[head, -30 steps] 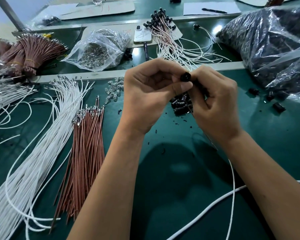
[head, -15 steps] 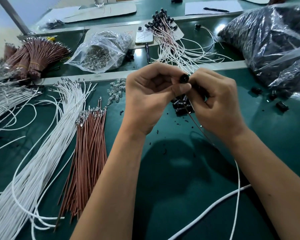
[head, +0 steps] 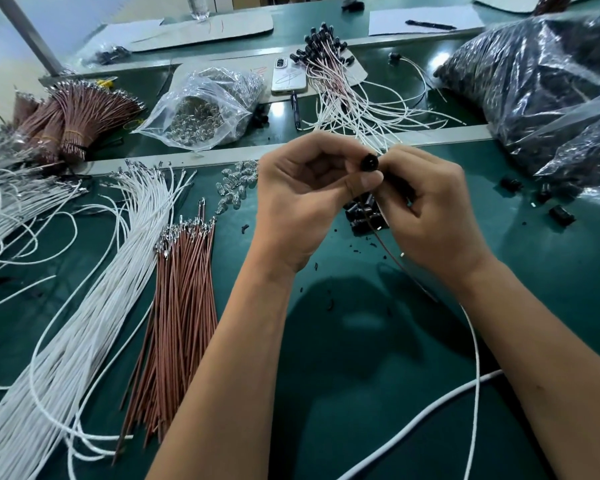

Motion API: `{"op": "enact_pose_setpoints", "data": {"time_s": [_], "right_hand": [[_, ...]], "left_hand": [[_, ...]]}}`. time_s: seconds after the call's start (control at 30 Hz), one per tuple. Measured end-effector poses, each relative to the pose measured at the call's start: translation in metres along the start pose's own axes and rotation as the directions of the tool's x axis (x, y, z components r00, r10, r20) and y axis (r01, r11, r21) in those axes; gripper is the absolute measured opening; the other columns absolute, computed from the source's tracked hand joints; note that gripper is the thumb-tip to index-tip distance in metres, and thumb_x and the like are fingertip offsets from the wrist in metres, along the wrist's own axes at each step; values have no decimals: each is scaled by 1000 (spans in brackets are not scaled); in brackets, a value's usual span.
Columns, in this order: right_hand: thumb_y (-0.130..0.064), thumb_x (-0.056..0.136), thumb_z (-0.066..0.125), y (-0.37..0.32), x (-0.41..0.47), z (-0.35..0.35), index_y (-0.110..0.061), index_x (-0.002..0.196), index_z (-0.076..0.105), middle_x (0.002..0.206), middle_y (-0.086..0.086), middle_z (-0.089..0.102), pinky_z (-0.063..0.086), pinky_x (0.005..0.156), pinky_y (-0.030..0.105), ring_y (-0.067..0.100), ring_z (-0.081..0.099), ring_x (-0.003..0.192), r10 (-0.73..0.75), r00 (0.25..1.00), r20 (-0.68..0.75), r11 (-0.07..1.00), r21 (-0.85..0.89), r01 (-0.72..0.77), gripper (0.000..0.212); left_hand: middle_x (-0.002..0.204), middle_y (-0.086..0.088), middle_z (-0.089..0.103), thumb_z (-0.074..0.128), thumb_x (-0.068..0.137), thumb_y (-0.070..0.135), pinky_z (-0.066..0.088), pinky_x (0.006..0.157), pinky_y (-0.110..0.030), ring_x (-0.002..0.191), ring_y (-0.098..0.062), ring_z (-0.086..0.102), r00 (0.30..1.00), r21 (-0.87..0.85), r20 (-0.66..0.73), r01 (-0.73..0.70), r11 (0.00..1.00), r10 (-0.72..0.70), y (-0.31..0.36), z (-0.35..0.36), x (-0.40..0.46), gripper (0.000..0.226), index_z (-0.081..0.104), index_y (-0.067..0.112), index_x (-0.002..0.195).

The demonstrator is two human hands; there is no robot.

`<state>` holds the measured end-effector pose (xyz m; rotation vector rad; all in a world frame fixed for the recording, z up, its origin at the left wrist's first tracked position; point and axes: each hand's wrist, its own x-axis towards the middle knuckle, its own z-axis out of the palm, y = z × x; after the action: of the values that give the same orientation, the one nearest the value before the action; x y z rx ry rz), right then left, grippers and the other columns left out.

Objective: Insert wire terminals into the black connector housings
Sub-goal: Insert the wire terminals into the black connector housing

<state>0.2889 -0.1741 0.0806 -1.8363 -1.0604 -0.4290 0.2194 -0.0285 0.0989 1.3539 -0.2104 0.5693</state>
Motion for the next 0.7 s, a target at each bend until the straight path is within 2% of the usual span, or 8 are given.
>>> {"op": "enact_pose_setpoints", "data": {"time_s": [0.1, 0.3, 0.4, 0.47, 0.57, 0.63, 0.7], "right_hand": [[-10, 96, 73, 2, 1, -2, -2, 97, 73, 79, 3, 54, 37, 62, 26, 19, 48, 68, 34, 999, 5, 995, 88, -35, 8], [-3, 90, 74, 3, 2, -1, -5, 89, 74, 77, -7, 49, 35, 61, 23, 12, 44, 67, 55, 998, -28, 986, 156, -50, 3], [-13, 93, 78, 3, 1, -2, -9, 87, 73, 77, 0, 53, 36, 60, 22, 13, 45, 65, 81, 996, -45, 982, 172, -72, 8], [-22, 92, 81, 2, 1, -3, -10, 91, 75, 78, 1, 56, 38, 60, 23, 13, 47, 64, 97, 993, -66, 977, 197, -82, 13], [-28, 88, 85, 3, 1, -4, -11, 94, 74, 75, -5, 57, 37, 60, 24, 13, 46, 63, 129, 986, -110, 985, 131, -114, 20], [-25, 86, 87, 2, 1, -3, -9, 90, 73, 72, -5, 54, 36, 61, 21, 13, 45, 62, 109, 987, -118, 994, 42, -105, 21], [-21, 85, 87, -1, 1, 0, -8, 85, 74, 72, -3, 52, 35, 63, 16, 8, 46, 63, 44, 995, -85, 997, -58, -50, 18]], "left_hand": [[84, -12, 65, 73, 72, -23, 54, 75, -27, 75, -18, 62, 1000, 4, -3, 3, 1000, -3, 0, 0, 0, 35, 66, 1, 96], [86, -14, 66, 76, 73, -20, 55, 78, -35, 79, -22, 62, 1000, 41, 1, 7, 999, -7, 1, -2, -1, 31, 66, -2, 97], [89, -18, 66, 78, 73, -17, 54, 78, -39, 82, -28, 60, 1000, 63, 4, 3, 998, -3, 2, -4, 0, 31, 67, 1, 96], [86, -17, 68, 79, 73, -16, 55, 75, -34, 79, -27, 62, 1000, 76, -11, 0, 997, 1, 2, -4, 1, 28, 68, 1, 94], [77, -6, 72, 82, 75, -9, 55, 67, -27, 69, -16, 67, 993, 139, -108, 57, 989, -42, 0, -6, 1, 20, 68, 1, 86], [72, -5, 72, 85, 77, 1, 57, 63, -36, 65, -15, 64, 963, 197, -244, 163, 967, -113, -5, -8, 2, 19, 68, 8, 81], [71, -13, 67, 86, 78, 9, 57, 68, -50, 65, -22, 60, 914, 212, -366, 263, 941, -174, -10, -8, 2, 21, 66, 10, 77]]}}
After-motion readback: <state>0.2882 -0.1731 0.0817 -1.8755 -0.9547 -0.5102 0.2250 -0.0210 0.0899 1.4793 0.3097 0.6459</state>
